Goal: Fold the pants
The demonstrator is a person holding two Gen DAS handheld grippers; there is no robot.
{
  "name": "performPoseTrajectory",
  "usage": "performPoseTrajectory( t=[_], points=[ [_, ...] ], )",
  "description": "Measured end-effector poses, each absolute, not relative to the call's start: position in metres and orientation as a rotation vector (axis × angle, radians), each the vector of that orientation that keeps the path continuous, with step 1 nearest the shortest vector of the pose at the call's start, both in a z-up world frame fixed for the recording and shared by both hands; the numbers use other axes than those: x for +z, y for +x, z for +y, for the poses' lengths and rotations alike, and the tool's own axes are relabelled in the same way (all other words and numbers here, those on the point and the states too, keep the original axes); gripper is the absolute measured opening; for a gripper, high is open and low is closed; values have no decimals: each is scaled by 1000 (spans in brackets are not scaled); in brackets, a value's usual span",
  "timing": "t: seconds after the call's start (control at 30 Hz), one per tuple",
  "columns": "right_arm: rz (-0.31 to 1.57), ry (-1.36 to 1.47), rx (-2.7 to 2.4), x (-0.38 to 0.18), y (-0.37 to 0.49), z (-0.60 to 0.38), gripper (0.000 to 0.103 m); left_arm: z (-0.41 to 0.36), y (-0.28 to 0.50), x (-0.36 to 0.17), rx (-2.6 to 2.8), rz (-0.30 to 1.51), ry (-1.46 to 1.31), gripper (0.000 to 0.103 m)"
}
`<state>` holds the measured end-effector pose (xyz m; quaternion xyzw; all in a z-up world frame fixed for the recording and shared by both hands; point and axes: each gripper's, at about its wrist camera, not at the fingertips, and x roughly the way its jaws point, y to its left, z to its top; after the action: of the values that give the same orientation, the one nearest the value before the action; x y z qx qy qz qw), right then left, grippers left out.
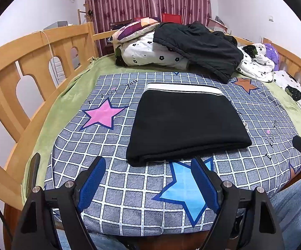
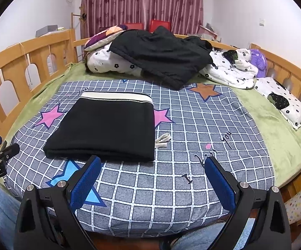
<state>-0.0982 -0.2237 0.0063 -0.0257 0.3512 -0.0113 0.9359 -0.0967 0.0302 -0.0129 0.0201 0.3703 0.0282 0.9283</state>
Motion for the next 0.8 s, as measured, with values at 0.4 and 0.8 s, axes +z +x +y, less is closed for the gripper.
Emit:
performPoseTrajectory(
  t=[0.4,0.8],
  points=[
    [715,-50,-24,6,-98,-222,98,31,-98,-12,63,755,50,83],
    [713,-49,-23,6,-99,-223,98,26,-100,-8,64,743,48,83]
  ],
)
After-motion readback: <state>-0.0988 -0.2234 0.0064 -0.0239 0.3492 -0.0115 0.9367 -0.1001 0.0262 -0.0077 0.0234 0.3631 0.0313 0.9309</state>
